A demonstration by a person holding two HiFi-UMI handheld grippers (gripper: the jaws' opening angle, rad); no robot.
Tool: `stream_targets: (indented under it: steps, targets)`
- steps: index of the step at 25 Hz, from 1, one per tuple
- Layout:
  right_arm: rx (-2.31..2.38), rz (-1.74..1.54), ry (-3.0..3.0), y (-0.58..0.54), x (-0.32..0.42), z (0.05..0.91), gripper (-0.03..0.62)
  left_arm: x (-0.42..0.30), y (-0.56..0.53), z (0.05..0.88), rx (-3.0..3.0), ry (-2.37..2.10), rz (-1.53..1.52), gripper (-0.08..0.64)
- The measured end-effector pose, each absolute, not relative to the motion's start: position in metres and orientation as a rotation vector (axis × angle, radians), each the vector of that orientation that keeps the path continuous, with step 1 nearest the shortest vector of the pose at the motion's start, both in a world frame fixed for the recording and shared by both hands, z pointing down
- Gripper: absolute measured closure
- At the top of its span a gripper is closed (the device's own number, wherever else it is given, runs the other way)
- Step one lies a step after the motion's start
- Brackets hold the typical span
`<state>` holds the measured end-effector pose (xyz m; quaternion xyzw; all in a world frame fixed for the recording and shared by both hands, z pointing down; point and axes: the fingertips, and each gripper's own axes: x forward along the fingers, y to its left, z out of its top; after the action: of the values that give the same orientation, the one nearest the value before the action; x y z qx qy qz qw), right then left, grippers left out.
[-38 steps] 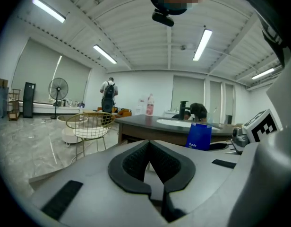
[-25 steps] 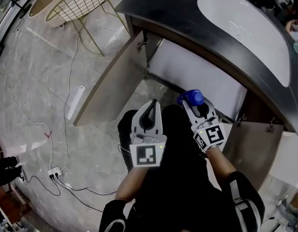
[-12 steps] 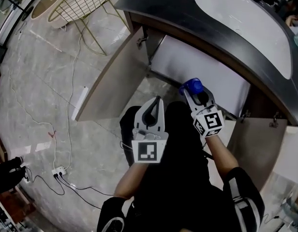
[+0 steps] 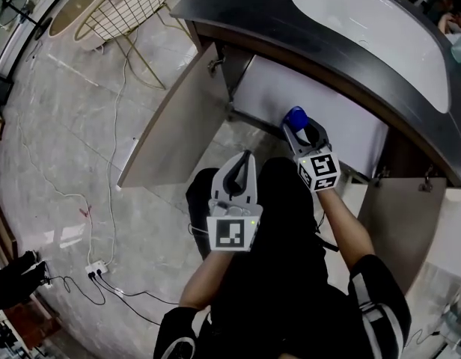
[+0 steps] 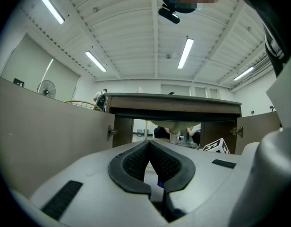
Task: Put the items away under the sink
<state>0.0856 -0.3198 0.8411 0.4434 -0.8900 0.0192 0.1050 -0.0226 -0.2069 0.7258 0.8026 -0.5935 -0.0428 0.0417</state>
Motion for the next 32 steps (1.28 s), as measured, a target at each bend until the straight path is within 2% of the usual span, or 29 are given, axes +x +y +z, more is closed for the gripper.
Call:
stream_targets:
  steps: [32]
  targets:
    - [1.397, 0.150, -2.516, -0.407, 0.115, 0.987, 0.439, -0.010, -0.219, 0.738, 2.439, -1.800, -0.140, 0.545]
